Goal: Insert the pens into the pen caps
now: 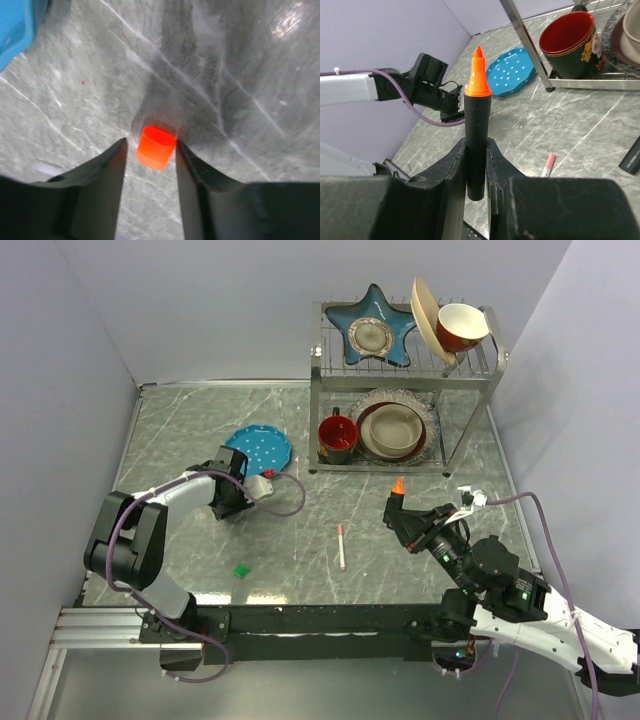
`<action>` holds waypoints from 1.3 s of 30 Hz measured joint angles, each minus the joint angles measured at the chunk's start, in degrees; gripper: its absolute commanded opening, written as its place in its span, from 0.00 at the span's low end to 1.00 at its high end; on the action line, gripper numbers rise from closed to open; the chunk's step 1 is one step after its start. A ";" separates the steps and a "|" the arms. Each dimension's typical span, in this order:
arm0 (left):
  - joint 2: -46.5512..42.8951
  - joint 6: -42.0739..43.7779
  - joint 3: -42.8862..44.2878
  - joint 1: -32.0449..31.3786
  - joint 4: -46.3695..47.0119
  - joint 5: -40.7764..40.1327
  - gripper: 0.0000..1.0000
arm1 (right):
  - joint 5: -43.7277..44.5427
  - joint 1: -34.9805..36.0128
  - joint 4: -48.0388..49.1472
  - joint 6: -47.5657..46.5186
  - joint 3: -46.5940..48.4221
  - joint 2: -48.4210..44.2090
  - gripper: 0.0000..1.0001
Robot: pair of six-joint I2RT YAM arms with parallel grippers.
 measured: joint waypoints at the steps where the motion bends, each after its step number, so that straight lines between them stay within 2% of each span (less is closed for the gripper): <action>1: 0.00 -0.48 0.00 0.00 -0.09 0.26 0.42 | -0.37 0.00 -0.07 0.00 0.04 0.00 0.00; 5: 0.00 -3.28 0.04 -0.02 -0.57 1.27 0.41 | -1.01 0.00 -0.98 0.00 0.87 -0.09 0.00; 9: 0.00 -5.11 0.48 -0.33 -1.49 1.33 0.32 | -0.98 0.00 -1.90 0.00 2.03 -1.36 0.00; 14: 0.00 -7.91 0.87 -0.83 -2.64 1.84 0.25 | -1.03 0.00 -2.64 0.00 3.15 -2.58 0.00; 16: -0.04 -8.87 0.87 -1.07 -2.78 1.79 0.27 | -1.11 0.00 -2.82 0.00 3.30 -2.54 0.00; 17: -0.13 -9.33 0.85 -1.27 -2.78 1.81 0.39 | -1.31 0.00 -2.95 0.00 3.39 -2.47 0.00; 18: -0.26 -9.90 0.70 -1.60 -2.71 1.86 0.44 | -1.53 0.00 -2.99 0.00 3.41 -2.34 0.00; 25: -1.95 -11.41 -1.40 -3.30 -2.56 2.10 0.51 | -2.78 0.00 -3.37 0.57 3.74 -1.11 0.00; 27: -1.95 -11.39 -1.38 -3.39 -2.49 2.05 0.51 | -3.02 0.00 -3.52 0.83 3.74 -1.14 0.00; 39: 0.76 -12.46 1.27 -3.39 -4.24 2.67 0.36 | -2.99 0.00 -5.60 1.29 3.98 -3.10 0.00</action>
